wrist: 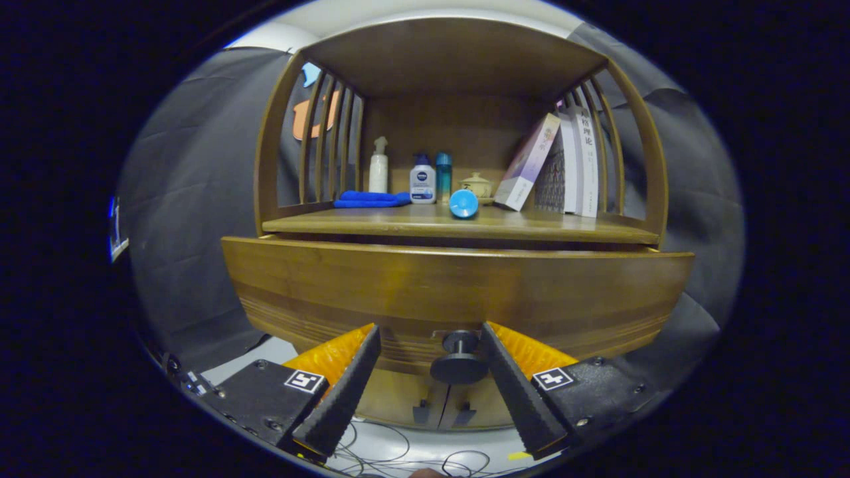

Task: Pull open the drawer, take out the items inside it, and place them on the countertop above the cabinet.

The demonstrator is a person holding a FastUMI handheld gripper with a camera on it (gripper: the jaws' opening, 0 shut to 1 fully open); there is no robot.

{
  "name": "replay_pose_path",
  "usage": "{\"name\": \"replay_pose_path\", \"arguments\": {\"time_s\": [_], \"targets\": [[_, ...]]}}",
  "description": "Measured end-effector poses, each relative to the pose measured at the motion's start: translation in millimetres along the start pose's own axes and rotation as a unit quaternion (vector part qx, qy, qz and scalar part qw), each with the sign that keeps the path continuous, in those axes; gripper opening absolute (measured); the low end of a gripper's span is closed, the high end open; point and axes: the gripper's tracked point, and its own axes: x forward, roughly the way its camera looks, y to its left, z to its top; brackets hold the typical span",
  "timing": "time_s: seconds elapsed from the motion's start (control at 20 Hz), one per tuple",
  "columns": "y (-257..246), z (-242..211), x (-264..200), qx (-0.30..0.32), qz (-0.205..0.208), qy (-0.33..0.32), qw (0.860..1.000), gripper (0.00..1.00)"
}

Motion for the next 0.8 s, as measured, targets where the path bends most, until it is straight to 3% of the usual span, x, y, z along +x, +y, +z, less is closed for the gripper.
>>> {"name": "replay_pose_path", "arguments": {"time_s": [0.45, 0.6, 0.8], "targets": [[-7.8, 12.3, 47.4, -0.013, -0.017, 0.004, 1.0, 0.98], [-8.9, 10.6, 47.7, -0.032, -0.035, 0.0, 0.999, 0.99], [-7.9, 23.2, 27.9, -0.031, -0.015, 0.002, 0.999, 0.99]]}}
